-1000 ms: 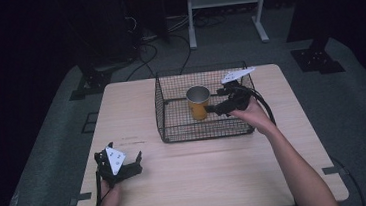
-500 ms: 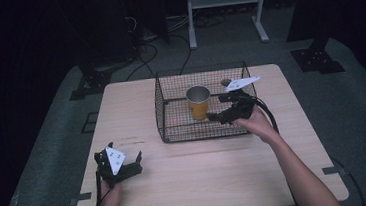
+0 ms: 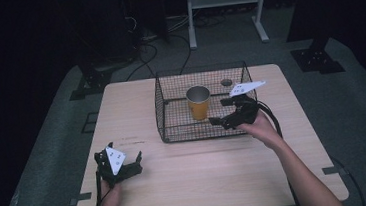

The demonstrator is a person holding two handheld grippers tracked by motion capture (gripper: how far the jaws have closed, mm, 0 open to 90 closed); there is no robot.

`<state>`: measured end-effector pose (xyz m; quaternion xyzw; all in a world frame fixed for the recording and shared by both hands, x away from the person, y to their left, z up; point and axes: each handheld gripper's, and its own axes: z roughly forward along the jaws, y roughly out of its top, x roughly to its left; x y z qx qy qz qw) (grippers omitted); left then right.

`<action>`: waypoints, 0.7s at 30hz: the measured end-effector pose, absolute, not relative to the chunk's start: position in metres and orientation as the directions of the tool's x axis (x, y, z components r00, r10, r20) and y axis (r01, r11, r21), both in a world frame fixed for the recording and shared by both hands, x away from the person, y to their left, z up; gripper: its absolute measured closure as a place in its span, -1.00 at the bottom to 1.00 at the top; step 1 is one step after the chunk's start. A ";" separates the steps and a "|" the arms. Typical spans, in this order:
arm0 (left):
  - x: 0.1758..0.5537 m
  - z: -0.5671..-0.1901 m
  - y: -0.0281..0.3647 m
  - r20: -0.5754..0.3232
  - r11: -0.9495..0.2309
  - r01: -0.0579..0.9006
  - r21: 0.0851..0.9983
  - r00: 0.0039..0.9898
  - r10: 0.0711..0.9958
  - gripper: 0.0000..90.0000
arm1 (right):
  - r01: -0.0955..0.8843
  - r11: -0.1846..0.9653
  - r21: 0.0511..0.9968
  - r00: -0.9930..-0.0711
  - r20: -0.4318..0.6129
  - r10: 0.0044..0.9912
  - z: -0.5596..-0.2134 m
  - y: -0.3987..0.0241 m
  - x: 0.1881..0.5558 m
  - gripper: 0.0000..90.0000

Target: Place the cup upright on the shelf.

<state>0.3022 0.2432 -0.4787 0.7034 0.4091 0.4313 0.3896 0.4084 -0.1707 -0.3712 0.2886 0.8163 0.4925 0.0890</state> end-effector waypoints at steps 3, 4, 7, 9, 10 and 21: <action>0.302 -0.479 0.243 0.286 -0.359 0.239 0.902 0.293 0.913 -1.00 | 0.379 0.363 0.851 -0.819 0.126 0.560 -0.373 -0.172 0.405 -0.87; 0.302 -0.479 0.243 0.285 -0.358 0.240 0.902 0.292 0.913 -1.00 | 0.382 0.364 0.849 -0.819 0.128 0.560 -0.374 -0.173 0.404 -0.87; 0.302 -0.479 0.243 0.285 -0.359 0.241 0.902 0.293 0.913 -1.00 | 0.389 0.346 0.854 -0.815 0.145 0.561 -0.376 -0.177 0.402 -0.87; 0.302 -0.479 0.243 0.283 -0.357 0.240 0.903 0.292 0.913 -1.00 | 0.391 0.329 0.860 -0.813 0.155 0.561 -0.378 -0.180 0.399 -0.87; 0.302 -0.479 0.243 0.285 -0.359 0.241 0.902 0.292 0.913 -1.00 | 0.391 0.326 0.861 -0.812 0.156 0.562 -0.378 -0.181 0.397 -0.87; 0.302 -0.479 0.243 0.288 -0.361 0.242 0.901 0.291 0.912 -1.00 | 0.388 0.314 0.866 -0.810 0.157 0.565 -0.388 -0.194 0.372 -0.87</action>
